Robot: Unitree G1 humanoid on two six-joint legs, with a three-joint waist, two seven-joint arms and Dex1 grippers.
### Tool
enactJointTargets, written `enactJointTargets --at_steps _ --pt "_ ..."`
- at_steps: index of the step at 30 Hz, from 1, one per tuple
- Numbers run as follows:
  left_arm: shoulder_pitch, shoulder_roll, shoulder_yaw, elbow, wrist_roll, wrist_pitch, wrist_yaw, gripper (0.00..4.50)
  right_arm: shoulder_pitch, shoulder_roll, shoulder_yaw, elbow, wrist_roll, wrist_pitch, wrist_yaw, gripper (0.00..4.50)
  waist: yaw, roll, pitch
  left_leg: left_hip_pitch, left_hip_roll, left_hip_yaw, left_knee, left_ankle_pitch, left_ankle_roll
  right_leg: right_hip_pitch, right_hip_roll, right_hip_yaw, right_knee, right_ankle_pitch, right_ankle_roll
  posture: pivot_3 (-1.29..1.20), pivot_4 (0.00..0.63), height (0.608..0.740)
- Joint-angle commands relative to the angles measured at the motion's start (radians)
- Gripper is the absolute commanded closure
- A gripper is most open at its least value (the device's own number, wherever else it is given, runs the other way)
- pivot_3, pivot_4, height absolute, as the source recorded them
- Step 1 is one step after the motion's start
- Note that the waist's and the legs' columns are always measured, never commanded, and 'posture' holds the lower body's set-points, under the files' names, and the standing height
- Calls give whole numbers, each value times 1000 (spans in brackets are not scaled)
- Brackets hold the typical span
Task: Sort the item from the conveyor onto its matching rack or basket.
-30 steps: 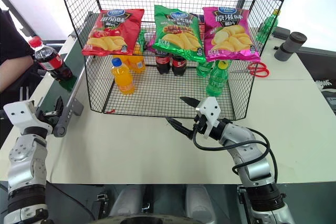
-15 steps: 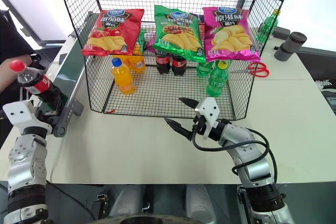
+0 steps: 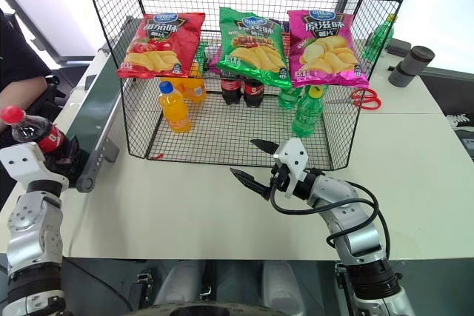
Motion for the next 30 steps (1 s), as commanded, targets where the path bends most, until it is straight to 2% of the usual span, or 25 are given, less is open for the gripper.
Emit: enactJointTargets --at_steps 1,6,9,12,19,24,30 --pt "-25 103 54 -149 -102 37 -114 1543 -17 0 -3 -45 25 9 9 0 -1 -2 0 0 0 0 0 0 0 0 0 0 0 0 0 0 150 740" --pt "25 217 2 -308 -243 187 -334 1543 -45 -3 -6 -68 79 72 32 0 -2 -2 0 -1 0 0 -1 0 0 0 -2 0 -2 0 -1 0 150 740" --pt "72 272 -77 -431 -308 291 -453 1543 -60 -14 -2 -91 107 116 50 0 -3 -1 1 -1 -1 0 -1 0 -1 0 -3 0 -3 -1 -3 0 150 740" --pt "88 298 -206 -517 -299 348 -532 1543 -83 -5 -6 -119 140 157 42 0 -6 -1 1 -1 -1 0 -2 0 -1 0 -4 1 -4 -2 -4 0 150 740" --pt "-66 182 -502 -499 -191 320 -604 1543 -109 10 13 -148 154 207 18 0 0 0 1 -2 -1 0 -2 0 -1 -2 -4 0 -3 -2 -5 0 150 740" --pt "-177 98 -640 -450 -131 286 -676 1543 -96 19 16 -171 162 225 -4 0 -1 0 1 -3 -1 1 -2 0 0 -2 -2 1 -3 0 -1 0 150 740" --pt "-223 51 -720 -416 -88 255 -744 1543 -76 28 28 -201 160 235 -34 0 -1 0 1 -2 -1 1 -1 0 0 -2 1 1 -2 0 0 0 150 740"
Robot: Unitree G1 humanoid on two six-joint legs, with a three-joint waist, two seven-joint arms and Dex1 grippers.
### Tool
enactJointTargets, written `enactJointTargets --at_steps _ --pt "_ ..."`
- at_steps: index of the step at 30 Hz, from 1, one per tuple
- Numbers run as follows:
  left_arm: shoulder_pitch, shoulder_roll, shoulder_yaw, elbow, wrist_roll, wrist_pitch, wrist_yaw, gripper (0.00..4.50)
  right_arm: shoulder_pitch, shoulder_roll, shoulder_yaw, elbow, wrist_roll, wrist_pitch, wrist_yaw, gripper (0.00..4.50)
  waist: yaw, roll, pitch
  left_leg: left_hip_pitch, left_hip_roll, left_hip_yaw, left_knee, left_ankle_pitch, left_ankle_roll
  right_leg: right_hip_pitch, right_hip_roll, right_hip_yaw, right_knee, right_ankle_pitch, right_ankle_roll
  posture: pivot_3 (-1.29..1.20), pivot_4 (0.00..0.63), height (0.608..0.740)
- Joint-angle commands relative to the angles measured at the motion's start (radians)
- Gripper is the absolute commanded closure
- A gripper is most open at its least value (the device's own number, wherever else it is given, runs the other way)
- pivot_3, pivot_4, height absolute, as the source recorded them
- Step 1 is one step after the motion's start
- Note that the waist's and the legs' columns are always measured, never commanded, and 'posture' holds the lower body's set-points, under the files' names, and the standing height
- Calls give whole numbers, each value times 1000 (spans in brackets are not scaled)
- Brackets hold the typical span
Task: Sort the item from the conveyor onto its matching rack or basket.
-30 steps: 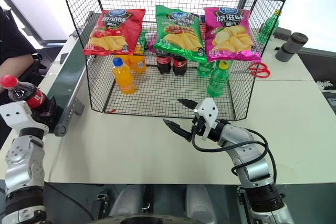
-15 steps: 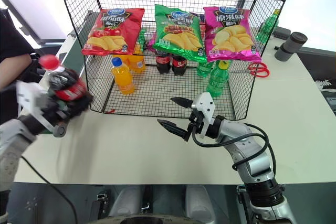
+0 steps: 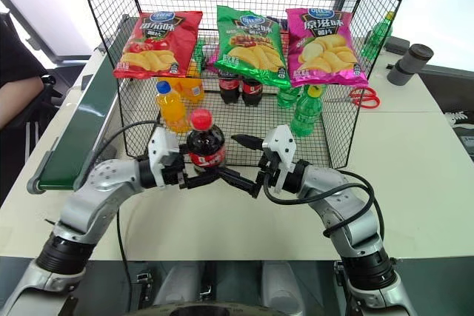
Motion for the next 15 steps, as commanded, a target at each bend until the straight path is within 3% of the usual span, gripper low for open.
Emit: enactJointTargets --at_steps 1,10,13,15 --pt "-33 -20 -34 -16 10 -46 -53 1543 9 14 4 -62 11 -2 -25 0 2 0 0 0 0 0 0 0 0 0 1 0 0 0 0 0 150 740" --pt "-49 -34 -53 5 48 -60 -87 1543 14 13 10 -79 26 9 -30 0 2 0 0 0 0 0 2 0 0 1 5 0 0 0 0 0 150 740" --pt "-50 -43 -59 2 57 -62 -85 1544 8 12 10 -72 40 16 -19 784 3 0 0 0 0 0 2 0 0 1 5 0 0 0 1 0 150 740" --pt "-46 -48 -57 -2 60 -59 -83 1544 3 11 11 -70 41 15 -18 1569 3 0 0 0 0 0 2 0 0 1 5 0 0 0 1 0 150 740"
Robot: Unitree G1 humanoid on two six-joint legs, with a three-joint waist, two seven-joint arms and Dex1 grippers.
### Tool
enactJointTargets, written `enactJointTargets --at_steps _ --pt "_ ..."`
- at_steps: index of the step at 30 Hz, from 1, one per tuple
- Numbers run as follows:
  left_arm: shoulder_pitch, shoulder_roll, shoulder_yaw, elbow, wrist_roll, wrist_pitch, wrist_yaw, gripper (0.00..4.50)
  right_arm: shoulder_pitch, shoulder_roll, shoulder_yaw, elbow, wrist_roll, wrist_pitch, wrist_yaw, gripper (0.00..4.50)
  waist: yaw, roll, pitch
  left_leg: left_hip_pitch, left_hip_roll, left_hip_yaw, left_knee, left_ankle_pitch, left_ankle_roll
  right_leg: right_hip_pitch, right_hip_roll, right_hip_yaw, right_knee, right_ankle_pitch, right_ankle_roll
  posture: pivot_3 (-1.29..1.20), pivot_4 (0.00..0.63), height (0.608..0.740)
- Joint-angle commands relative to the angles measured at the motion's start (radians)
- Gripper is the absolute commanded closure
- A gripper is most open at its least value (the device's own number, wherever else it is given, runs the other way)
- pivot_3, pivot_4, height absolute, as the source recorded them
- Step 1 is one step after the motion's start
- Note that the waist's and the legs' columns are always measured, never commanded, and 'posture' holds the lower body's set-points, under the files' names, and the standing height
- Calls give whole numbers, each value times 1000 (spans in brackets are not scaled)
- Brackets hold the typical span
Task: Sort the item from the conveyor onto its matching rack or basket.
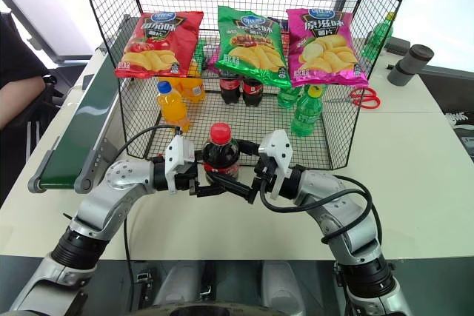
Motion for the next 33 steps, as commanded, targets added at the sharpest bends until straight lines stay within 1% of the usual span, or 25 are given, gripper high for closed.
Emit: enactJointTargets --at_steps 1,2,4,5,6,11,14,18,20,25,29,33 --pt "-13 -13 -2 -41 -2 -28 -7 1544 -18 5 -10 -38 21 -3 -1 1577 0 0 0 0 0 0 0 0 0 0 0 0 0 0 0 0 150 740" --pt "-10 -15 3 -44 -13 -17 -7 1544 -19 5 -10 -38 19 -4 -2 1577 0 0 0 0 0 0 0 0 0 0 0 0 0 0 0 0 150 740" --pt "-4 -13 14 -45 -21 -4 -4 521 -25 6 -10 -29 10 -11 -3 1577 0 0 0 0 0 0 0 0 0 0 0 0 0 0 0 0 150 740" --pt "-1 -10 18 -39 -11 -12 3 152 -29 8 -11 -24 7 -16 -4 1577 0 0 0 0 0 0 0 0 0 0 0 0 0 0 0 0 150 740" --pt "6 -5 23 -32 4 -25 11 30 -33 14 -15 -19 10 -17 -9 1577 0 0 0 0 0 0 0 0 0 0 0 0 0 0 0 0 150 740" --pt "78 33 89 8 22 -44 49 30 -60 51 -44 43 -31 -67 -62 1577 -5 0 0 1 1 0 0 0 0 0 1 1 1 0 0 0 150 740" --pt "156 31 176 20 21 -68 120 30 -88 84 -59 145 -115 -147 -129 1577 -3 0 0 1 1 0 0 0 0 0 1 1 1 0 0 0 150 740" --pt "249 8 285 15 33 -92 241 30 -120 122 -55 277 -214 -267 -178 1577 -1 0 0 1 0 0 0 0 0 0 -2 1 1 0 0 0 150 740" --pt "297 0 325 -8 24 -91 277 30 -168 163 -60 387 -262 -314 -232 1577 -2 0 0 0 0 0 0 0 0 0 -3 0 1 0 0 0 150 740" --pt "348 -9 346 -41 34 -95 320 30 -276 250 -67 647 -352 -462 -321 1577 -6 1 0 1 0 1 0 0 0 0 -4 1 2 0 0 0 150 740" --pt "356 -20 346 -62 23 -106 327 30 -374 317 -96 845 -368 -560 -361 1577 -8 1 0 1 0 1 0 0 0 -1 -4 1 2 0 0 0 150 740" --pt "360 -25 345 -78 17 -106 326 30 -459 352 -122 1031 -381 -638 -388 1577 -9 1 1 1 0 1 -1 0 0 -1 -4 1 2 0 0 0 150 740"
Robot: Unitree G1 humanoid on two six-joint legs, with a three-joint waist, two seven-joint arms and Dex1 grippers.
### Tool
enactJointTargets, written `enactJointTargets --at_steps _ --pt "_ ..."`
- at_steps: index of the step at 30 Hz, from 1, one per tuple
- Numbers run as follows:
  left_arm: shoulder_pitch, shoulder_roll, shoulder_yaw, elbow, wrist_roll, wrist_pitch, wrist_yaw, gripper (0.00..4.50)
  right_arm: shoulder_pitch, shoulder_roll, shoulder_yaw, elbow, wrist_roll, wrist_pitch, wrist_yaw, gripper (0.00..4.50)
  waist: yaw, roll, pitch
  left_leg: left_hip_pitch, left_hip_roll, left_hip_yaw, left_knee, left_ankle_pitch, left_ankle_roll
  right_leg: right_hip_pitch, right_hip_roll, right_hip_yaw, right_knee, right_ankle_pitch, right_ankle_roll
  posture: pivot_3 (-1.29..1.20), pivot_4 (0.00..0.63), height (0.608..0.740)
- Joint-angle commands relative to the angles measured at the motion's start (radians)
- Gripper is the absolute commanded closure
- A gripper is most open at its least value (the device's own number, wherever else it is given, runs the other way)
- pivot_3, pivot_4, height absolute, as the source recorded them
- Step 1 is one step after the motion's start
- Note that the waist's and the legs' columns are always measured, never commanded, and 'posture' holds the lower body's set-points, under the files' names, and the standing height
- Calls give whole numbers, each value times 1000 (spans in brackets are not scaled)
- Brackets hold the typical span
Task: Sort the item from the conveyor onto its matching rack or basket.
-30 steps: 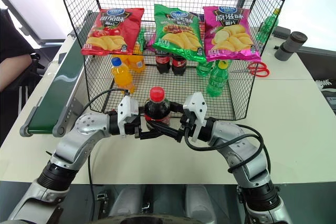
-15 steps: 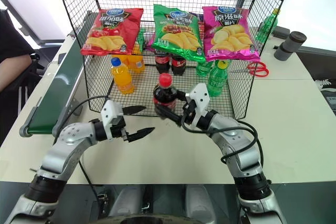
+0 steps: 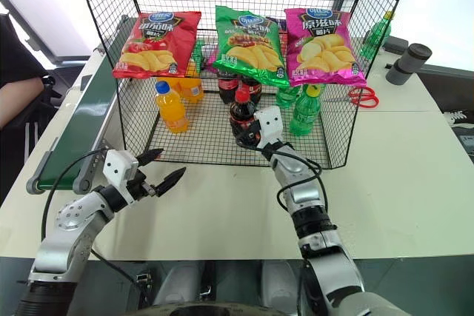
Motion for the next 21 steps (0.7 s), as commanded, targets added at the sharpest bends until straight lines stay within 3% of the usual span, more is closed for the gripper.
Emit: enactJointTargets --at_steps 1,11,12,14,21 --pt "4 -3 8 -44 -15 -18 1 30 -78 22 -40 91 0 -97 -21 1577 0 0 0 0 0 0 0 0 0 0 0 0 0 0 0 0 150 740" --pt "-10 -7 -12 -43 -10 -15 -12 30 -166 40 -75 289 1 -180 10 1577 -17 1 0 0 0 0 -1 0 0 0 -1 0 0 0 0 0 150 740" --pt "-13 -8 -16 -42 -8 -16 -14 0 -166 42 -77 293 2 -182 17 777 -20 1 0 0 0 0 -1 0 0 0 -1 0 0 0 0 0 150 740" --pt "-18 -10 -24 -39 -7 -17 -17 0 -161 44 -80 291 3 -185 30 64 -23 1 0 0 0 0 -1 0 0 0 -1 0 0 0 0 0 150 740" --pt "-40 -14 -46 -28 -2 -18 -24 0 -68 -8 -39 165 -52 -218 70 64 -22 1 0 0 0 0 -1 0 0 0 -1 0 1 0 0 0 150 740"
